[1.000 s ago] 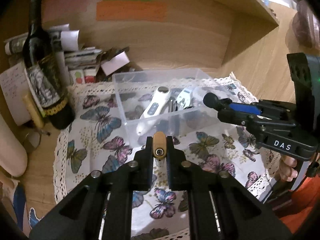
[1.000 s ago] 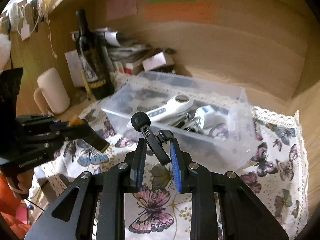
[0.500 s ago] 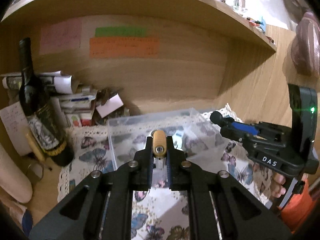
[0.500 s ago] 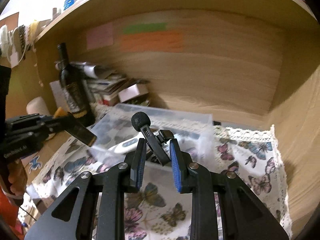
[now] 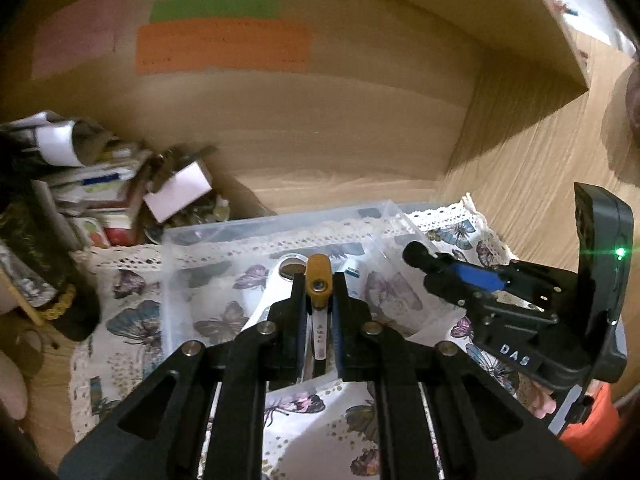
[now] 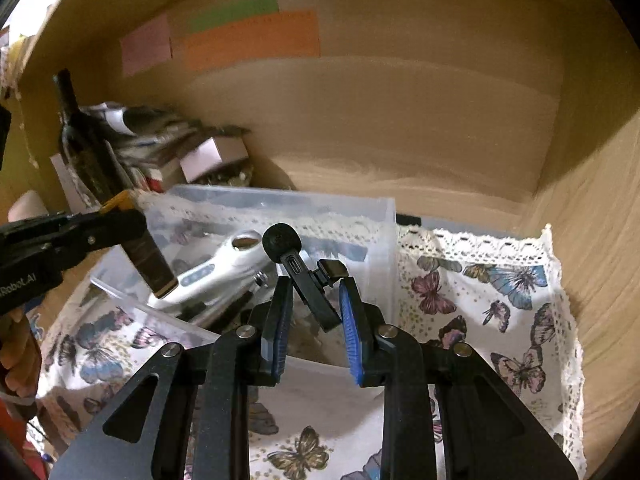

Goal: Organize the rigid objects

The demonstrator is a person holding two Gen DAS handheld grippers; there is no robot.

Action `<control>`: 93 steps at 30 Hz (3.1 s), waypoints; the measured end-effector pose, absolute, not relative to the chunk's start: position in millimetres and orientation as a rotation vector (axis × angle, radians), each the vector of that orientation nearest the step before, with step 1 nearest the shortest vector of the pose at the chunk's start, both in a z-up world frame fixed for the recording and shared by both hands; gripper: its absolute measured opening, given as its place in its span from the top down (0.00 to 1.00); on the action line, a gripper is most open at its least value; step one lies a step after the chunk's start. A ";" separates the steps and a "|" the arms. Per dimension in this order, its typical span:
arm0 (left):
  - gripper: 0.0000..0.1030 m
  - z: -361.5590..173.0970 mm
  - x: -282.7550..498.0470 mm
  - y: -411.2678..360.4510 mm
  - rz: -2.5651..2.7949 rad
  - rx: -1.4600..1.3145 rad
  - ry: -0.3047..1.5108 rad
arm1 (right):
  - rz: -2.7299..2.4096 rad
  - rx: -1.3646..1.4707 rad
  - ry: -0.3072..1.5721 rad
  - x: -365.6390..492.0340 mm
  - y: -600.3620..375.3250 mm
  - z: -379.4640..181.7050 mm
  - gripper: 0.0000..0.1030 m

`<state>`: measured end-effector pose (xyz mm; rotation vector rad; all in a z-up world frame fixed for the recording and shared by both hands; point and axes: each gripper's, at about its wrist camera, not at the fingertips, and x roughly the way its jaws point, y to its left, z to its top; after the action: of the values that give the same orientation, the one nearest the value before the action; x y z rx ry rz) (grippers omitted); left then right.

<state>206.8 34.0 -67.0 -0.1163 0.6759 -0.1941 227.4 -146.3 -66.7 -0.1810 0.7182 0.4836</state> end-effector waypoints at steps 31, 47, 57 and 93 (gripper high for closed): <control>0.49 -44.3 165.0 28.2 -0.175 -0.059 0.588 | 0.507 -0.155 0.592 184.5 -150.9 -24.6 0.53; 0.00 18.8 28.8 20.6 -0.057 -0.044 0.236 | 0.531 -0.078 0.268 69.2 -178.9 41.1 0.00; 0.00 24.3 -0.5 22.6 -0.046 -0.057 0.188 | 0.528 -0.049 0.244 43.7 -186.5 47.1 0.00; 0.00 27.0 5.0 12.3 -0.064 -0.033 0.194 | 0.497 -0.038 0.221 40.5 -189.9 46.5 0.00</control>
<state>5.0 12.3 27.0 -0.0326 0.1941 -0.0642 40.5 -189.9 46.5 -0.0381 0.2214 0.4970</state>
